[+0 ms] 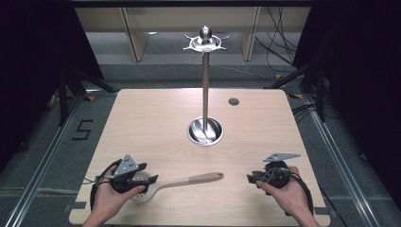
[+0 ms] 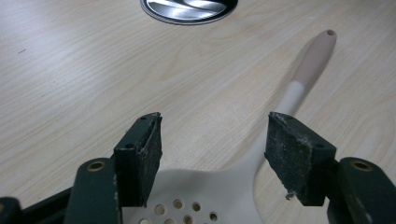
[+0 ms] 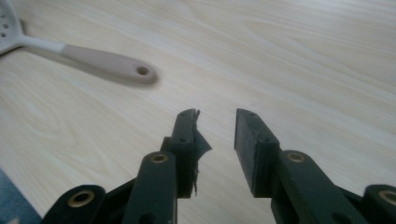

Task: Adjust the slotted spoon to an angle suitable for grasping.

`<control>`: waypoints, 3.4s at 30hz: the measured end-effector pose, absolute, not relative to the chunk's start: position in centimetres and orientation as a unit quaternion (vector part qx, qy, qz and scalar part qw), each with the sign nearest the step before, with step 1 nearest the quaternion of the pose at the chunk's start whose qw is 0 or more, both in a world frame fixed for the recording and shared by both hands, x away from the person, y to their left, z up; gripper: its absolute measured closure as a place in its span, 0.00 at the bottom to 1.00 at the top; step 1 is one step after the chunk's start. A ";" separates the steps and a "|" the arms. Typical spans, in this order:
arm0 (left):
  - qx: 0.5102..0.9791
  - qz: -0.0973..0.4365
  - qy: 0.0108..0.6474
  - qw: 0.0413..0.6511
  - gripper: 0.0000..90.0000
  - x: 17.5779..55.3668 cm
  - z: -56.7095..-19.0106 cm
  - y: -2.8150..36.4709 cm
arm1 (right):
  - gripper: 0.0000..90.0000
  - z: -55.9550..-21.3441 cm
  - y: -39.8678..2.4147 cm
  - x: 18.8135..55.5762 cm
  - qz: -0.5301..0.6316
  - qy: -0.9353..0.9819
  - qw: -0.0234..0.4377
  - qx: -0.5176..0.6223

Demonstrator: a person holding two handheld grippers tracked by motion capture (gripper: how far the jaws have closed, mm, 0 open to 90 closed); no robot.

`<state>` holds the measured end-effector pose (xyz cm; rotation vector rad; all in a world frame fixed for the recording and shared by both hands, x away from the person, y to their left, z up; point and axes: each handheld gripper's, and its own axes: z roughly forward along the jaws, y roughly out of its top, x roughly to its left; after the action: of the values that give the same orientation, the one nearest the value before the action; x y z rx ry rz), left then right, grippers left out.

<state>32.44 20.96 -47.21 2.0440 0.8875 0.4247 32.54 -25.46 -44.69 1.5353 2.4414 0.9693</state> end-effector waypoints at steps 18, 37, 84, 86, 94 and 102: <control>0.829 0.153 0.332 0.423 0.47 32.6 -46.7 20.2 | 1.00 -45.6 -26.0 32.8 0.308 0.828 0.086 0.460; 0.873 0.133 0.267 0.385 0.45 35.1 -45.2 16.4 | 1.00 -45.9 -21.2 32.7 0.284 0.863 0.043 0.415; 0.875 0.134 0.278 0.373 0.56 36.4 -46.2 15.6 | 1.00 -48.3 -13.4 37.6 0.209 0.907 0.029 0.366; 0.875 0.134 0.278 0.373 0.56 36.4 -46.2 15.6 | 1.00 -48.3 -13.4 37.6 0.204 0.905 0.031 0.372; 0.876 0.131 0.278 0.371 0.56 36.5 -46.3 15.5 | 1.00 -48.4 -13.1 38.1 0.199 0.903 0.040 0.377; 0.875 0.117 0.283 0.375 0.54 36.5 -46.5 15.3 | 1.00 -48.6 -12.7 39.3 0.194 0.901 0.051 0.386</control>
<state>36.52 15.29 -46.52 2.2400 0.7252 0.2995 39.32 -12.70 -48.58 1.1732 2.7408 0.5898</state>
